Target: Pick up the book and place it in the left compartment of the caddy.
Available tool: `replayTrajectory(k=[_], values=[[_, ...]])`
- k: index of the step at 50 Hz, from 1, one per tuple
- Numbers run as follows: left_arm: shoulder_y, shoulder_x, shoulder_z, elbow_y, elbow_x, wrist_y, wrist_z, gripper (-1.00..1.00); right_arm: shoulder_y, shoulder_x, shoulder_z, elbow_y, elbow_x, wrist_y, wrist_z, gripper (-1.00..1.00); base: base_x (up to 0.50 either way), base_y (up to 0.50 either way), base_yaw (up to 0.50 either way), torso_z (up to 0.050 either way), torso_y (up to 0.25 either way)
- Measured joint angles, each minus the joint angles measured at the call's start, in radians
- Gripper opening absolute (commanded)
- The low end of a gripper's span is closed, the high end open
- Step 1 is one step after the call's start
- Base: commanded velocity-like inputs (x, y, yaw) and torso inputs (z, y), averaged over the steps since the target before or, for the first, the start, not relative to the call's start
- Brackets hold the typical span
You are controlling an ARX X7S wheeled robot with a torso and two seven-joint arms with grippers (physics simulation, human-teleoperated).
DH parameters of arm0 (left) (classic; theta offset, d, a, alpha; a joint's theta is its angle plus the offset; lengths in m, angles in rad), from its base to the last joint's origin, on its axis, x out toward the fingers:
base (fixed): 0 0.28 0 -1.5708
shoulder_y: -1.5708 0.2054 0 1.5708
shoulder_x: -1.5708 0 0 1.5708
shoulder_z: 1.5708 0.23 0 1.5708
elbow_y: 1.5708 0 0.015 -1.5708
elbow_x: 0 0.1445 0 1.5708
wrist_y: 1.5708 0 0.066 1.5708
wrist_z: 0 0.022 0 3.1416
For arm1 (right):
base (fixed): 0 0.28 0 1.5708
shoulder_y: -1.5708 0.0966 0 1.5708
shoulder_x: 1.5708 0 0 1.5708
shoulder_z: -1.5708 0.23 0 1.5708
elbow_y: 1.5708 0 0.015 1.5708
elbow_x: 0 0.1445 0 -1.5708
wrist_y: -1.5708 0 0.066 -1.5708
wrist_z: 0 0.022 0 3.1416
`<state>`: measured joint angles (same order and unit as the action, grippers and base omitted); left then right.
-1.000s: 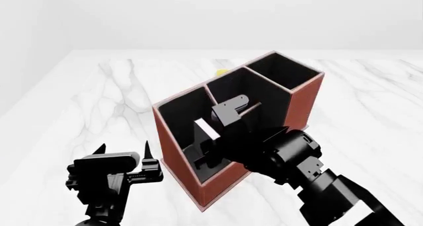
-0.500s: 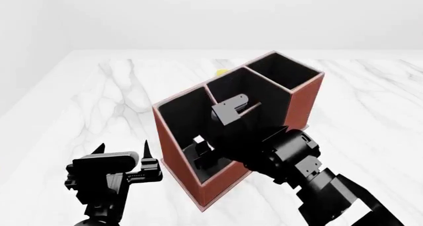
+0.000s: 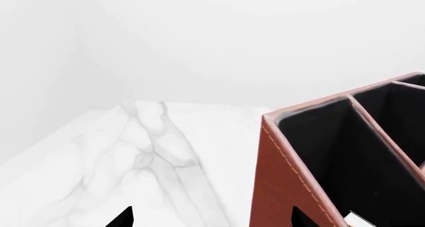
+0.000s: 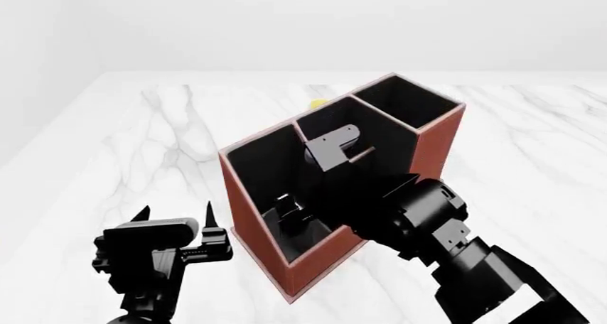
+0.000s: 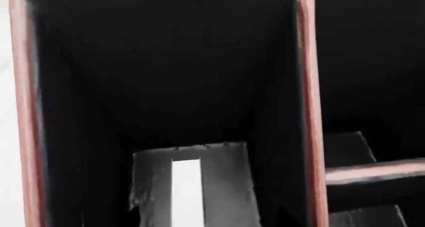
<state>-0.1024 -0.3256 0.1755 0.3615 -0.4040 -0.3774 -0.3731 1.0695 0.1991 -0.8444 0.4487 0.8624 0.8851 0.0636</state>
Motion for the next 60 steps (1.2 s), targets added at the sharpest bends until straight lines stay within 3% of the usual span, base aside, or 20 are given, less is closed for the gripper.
replayTrajectory(k=[15,23,38,53,60], values=[[0.001,-0.006,0.003,0.011,-0.005,-0.003,-0.008,1.0,-0.083,0.167,0.196,-0.398,0.137,0.052,0.221,1.0,0.0,0.0,0.0,0.0,0.0],[0.002,-0.009,0.004,0.017,-0.007,-0.003,-0.012,1.0,-0.31,0.252,0.265,-0.567,0.02,-0.172,0.307,1.0,0.0,0.0,0.0,0.0,0.0],[0.0,-0.011,0.014,0.016,-0.004,0.0,-0.016,1.0,-0.726,0.312,0.327,-0.676,-0.3,-0.677,0.419,1.0,0.0,0.0,0.0,0.0,0.0],[-0.006,-0.016,0.024,0.026,-0.003,-0.006,-0.024,1.0,-0.846,0.332,0.339,-0.724,-0.403,-0.834,0.452,1.0,0.0,0.0,0.0,0.0,0.0],[-0.07,-0.042,0.031,0.132,-0.015,-0.099,-0.05,1.0,-0.83,0.353,0.353,-0.822,-0.426,-0.815,0.484,1.0,0.0,0.0,0.0,0.001,0.0]])
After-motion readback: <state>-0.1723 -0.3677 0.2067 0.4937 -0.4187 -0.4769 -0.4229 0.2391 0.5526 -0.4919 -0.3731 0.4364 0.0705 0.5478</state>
